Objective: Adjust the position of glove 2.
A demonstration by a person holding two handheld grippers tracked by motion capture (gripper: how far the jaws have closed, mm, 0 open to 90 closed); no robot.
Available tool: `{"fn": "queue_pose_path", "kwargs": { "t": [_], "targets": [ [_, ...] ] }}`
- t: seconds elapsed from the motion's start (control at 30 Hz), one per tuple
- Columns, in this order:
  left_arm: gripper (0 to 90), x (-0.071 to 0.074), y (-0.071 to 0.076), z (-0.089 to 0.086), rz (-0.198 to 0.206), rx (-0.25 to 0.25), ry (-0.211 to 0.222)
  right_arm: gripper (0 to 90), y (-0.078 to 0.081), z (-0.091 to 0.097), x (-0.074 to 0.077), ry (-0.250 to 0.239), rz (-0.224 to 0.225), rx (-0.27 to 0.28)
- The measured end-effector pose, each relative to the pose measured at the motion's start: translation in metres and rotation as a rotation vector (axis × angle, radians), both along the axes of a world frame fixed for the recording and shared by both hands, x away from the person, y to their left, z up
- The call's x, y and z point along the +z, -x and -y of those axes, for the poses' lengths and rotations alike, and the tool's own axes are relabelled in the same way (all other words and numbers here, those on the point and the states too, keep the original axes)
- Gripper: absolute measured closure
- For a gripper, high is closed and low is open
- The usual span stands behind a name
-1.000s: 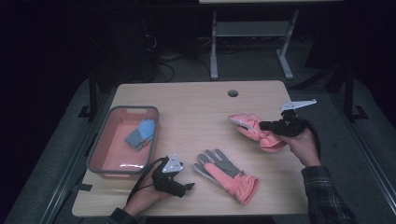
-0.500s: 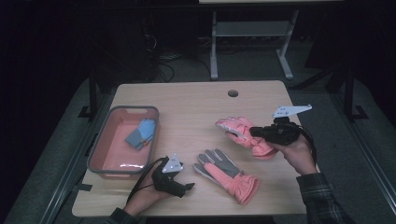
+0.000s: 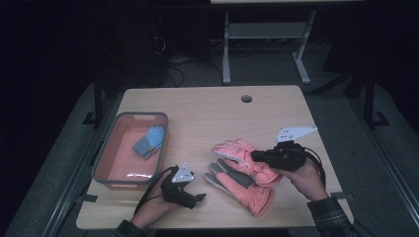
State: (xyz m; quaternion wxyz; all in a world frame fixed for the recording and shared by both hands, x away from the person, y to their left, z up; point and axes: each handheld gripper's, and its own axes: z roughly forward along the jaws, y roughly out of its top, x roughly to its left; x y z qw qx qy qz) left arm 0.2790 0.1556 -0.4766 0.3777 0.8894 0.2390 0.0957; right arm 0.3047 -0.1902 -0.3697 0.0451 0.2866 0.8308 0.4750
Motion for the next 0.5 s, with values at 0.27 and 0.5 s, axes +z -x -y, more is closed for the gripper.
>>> {"fn": "queue_pose_path", "kwargs": {
  "t": [0.27, 0.5],
  "targets": [
    [12.3, 0.0, 0.0, 0.0, 0.002, -0.002, -0.003, 86.7, 0.013, -0.012, -0.003, -0.017, -0.016, 0.061],
    [12.3, 0.0, 0.0, 0.0, 0.003, 0.002, 0.004, 86.7, 0.016, -0.019, -0.012, 0.009, -0.021, 0.074]
  ]
}}
